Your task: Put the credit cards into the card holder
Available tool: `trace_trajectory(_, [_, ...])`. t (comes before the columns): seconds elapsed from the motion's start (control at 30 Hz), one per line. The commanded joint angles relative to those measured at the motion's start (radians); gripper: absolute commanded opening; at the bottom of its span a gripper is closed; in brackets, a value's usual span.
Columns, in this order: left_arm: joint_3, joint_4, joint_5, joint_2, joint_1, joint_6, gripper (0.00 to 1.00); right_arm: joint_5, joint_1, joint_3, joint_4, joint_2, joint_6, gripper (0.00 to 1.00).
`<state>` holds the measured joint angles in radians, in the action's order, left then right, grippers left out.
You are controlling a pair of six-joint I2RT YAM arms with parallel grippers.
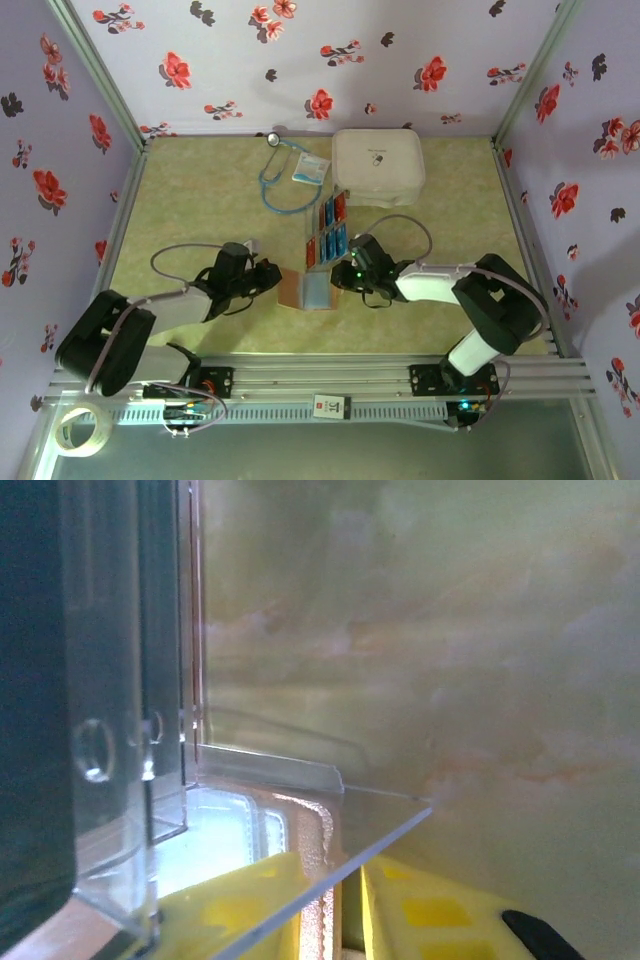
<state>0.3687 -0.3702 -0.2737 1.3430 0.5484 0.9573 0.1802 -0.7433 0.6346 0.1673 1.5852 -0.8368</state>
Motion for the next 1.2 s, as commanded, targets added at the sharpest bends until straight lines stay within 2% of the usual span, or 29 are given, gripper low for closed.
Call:
trace_trajectory(0.0, [0.044, -0.053, -0.041, 0.044, -0.024, -0.041, 0.00, 0.004, 0.016, 0.041, 0.033, 0.038, 0.021, 0.21])
trace_trajectory(0.27, [0.047, -0.059, -0.061, 0.059, -0.036, -0.046, 0.00, 0.032, 0.039, 0.058, 0.030, 0.057, 0.027, 0.20])
trace_trajectory(0.53, [-0.029, -0.083, -0.059, 0.014, -0.035, -0.014, 0.00, 0.021, 0.039, -0.034, -0.035, -0.112, 0.015, 0.38])
trace_trajectory(0.63, [-0.052, -0.088, -0.059, -0.003, -0.036, -0.004, 0.00, 0.014, 0.038, -0.070, -0.071, -0.186, 0.010, 0.42])
trace_trajectory(0.77, [-0.063, -0.087, -0.059, -0.015, -0.036, -0.002, 0.00, 0.018, 0.018, -0.084, -0.112, -0.257, 0.007, 0.42])
trace_trajectory(0.9, [-0.064, -0.084, -0.059, -0.015, -0.036, -0.005, 0.00, -0.001, -0.045, -0.049, -0.151, -0.284, 0.008, 0.40])
trace_trajectory(1.17, [-0.056, -0.061, -0.055, 0.003, -0.035, -0.030, 0.00, -0.012, -0.147, 0.052, -0.130, -0.183, 0.009, 0.38])
